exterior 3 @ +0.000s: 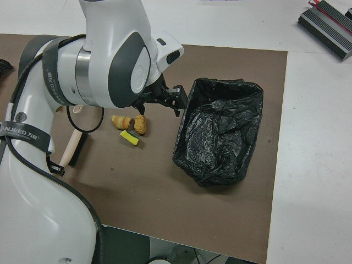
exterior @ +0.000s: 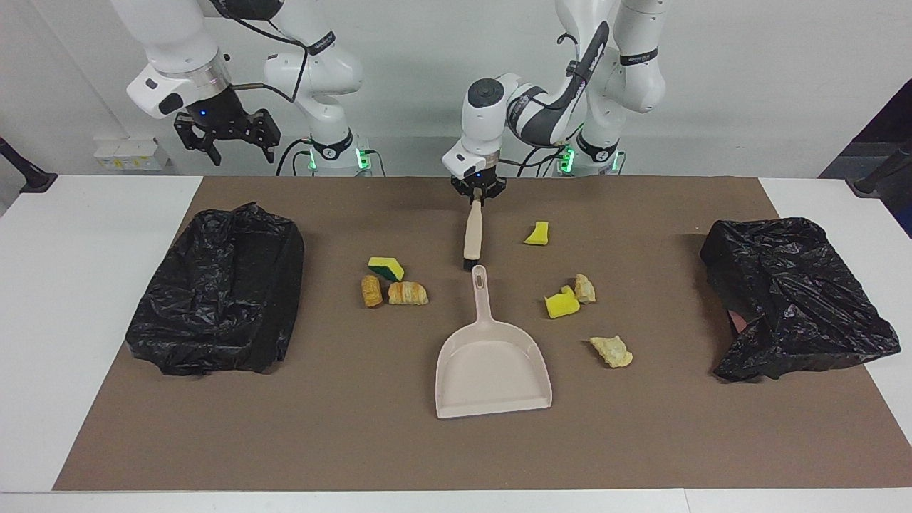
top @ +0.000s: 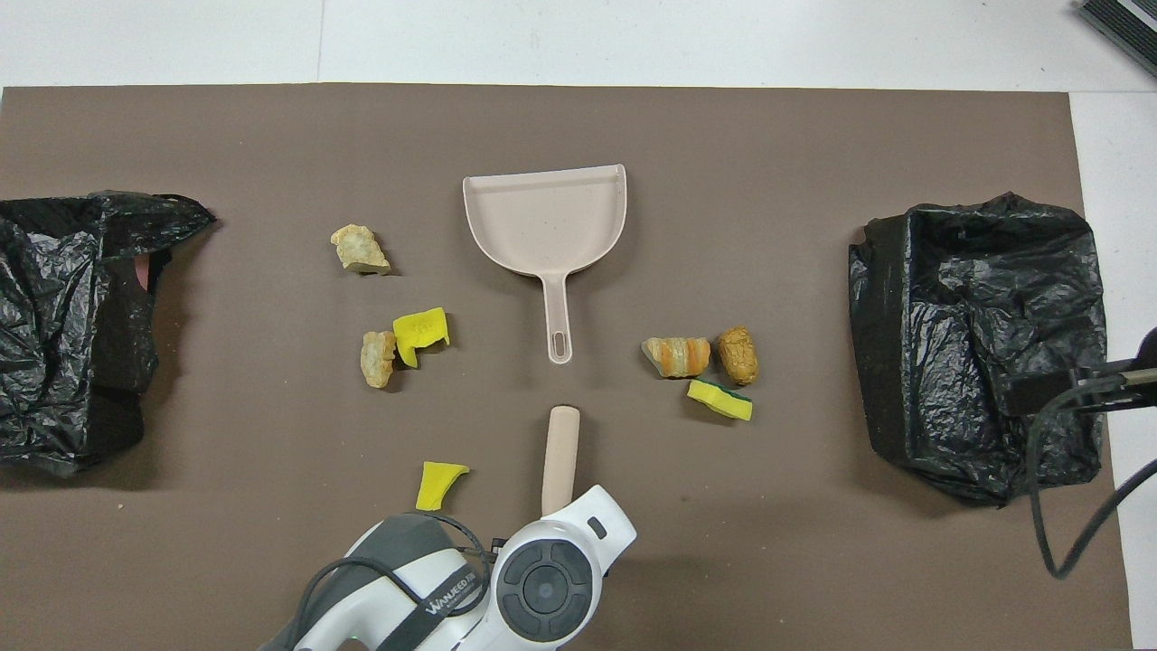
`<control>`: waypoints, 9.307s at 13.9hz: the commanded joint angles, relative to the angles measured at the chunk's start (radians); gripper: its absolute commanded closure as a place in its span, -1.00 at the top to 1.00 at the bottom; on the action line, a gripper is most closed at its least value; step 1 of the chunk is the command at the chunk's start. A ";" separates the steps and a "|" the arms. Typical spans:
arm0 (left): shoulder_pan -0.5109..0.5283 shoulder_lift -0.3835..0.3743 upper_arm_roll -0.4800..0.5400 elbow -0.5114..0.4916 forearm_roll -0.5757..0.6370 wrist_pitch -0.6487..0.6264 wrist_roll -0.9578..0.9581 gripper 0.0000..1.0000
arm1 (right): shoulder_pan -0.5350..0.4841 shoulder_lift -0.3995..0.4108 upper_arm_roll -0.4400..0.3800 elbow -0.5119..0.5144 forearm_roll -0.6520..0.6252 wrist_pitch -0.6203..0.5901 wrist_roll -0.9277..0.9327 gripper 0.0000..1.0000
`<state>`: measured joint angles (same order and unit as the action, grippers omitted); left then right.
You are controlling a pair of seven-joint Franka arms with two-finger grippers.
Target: Sweep and dump trash in bin
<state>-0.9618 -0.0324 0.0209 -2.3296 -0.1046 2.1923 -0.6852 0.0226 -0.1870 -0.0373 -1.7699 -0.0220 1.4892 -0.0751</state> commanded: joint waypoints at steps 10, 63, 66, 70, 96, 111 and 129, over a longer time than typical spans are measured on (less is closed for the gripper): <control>0.325 -0.050 0.013 -0.020 -0.010 -0.329 0.849 -1.00 | -0.001 0.110 0.170 0.033 0.047 0.238 0.121 1.00; 0.744 0.158 0.013 0.225 0.069 -0.146 0.886 -1.00 | -0.061 0.540 0.760 -0.080 -0.220 0.560 -0.400 -1.00; 0.698 0.141 0.010 0.205 0.069 -0.161 0.833 -1.00 | -0.061 0.540 0.760 -0.080 -0.220 0.551 -0.400 -1.00; 0.611 0.111 0.005 0.173 0.065 -0.196 0.791 -1.00 | -0.061 0.537 0.760 -0.082 -0.220 0.548 -0.399 -1.00; 0.701 0.281 0.017 0.406 0.054 -0.123 0.823 -1.00 | -0.044 0.495 0.795 -0.120 -0.220 0.523 -0.017 -1.00; 0.503 0.172 0.017 0.251 0.054 -0.158 0.730 -1.00 | -0.046 0.495 0.797 -0.123 -0.220 0.533 -0.023 -1.00; 0.623 0.172 0.014 0.260 0.054 -0.134 0.442 -1.00 | -0.072 0.101 0.231 -0.074 0.010 0.229 -0.673 -1.00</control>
<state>-0.2849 0.1581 0.0266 -2.0595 -0.0611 2.0500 -0.1677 -0.0479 -0.0589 0.2929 -1.8374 -0.0510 1.7450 -0.6221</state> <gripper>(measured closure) 0.740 0.687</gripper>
